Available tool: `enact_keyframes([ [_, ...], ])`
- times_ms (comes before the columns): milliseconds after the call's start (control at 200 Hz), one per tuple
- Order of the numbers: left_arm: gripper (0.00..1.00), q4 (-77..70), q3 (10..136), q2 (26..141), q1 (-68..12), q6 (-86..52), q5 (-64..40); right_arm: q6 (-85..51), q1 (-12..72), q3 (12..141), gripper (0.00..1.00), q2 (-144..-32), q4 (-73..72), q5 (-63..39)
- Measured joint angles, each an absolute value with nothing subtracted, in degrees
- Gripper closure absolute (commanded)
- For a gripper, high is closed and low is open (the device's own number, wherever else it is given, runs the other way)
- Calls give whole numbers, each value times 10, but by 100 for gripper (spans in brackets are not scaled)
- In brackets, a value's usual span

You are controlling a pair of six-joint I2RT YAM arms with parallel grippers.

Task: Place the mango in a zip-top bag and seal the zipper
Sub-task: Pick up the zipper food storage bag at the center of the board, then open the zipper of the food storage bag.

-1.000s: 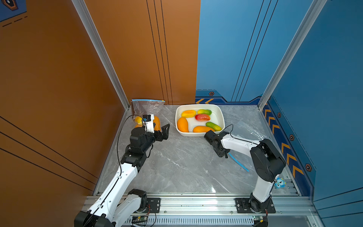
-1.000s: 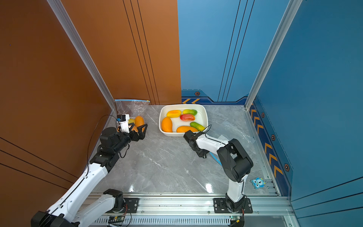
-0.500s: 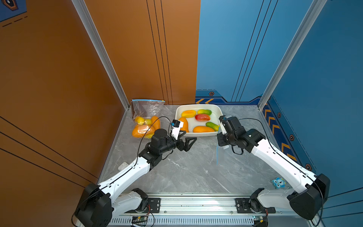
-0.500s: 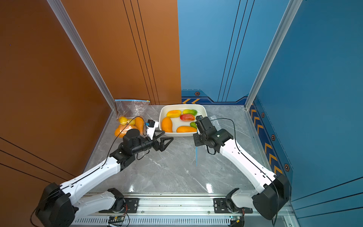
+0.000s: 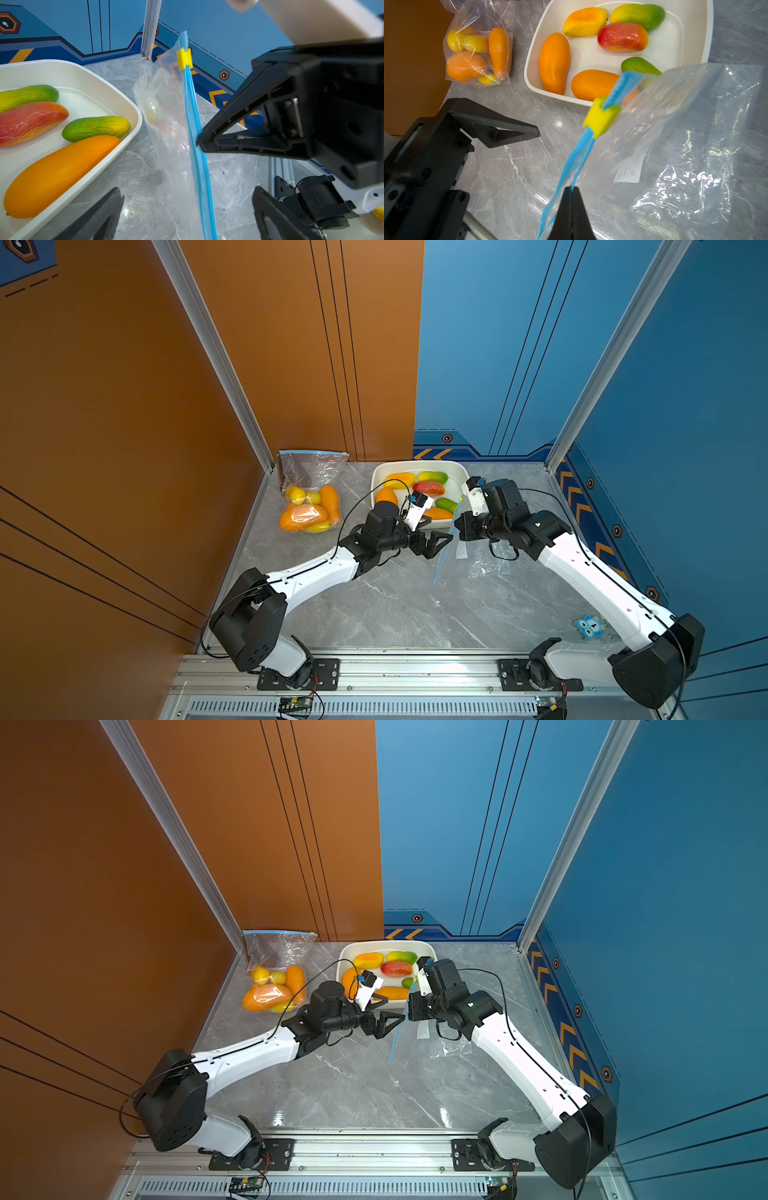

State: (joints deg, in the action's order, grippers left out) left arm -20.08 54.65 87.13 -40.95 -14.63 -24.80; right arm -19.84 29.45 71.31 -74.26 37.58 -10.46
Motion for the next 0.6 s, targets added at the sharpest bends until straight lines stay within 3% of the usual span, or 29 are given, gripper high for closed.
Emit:
enact_keyframes([
  [180, 37, -199, 572, 926, -407, -140, -253, -200, 292, 713, 100, -742, 372, -123],
  [500, 33, -202, 608, 950, -396, -156, -276, -200, 276, 697, 100, -741, 360, -131],
  [601, 37, -203, 608, 950, -388, -163, -284, -200, 270, 695, 100, -741, 359, -133],
])
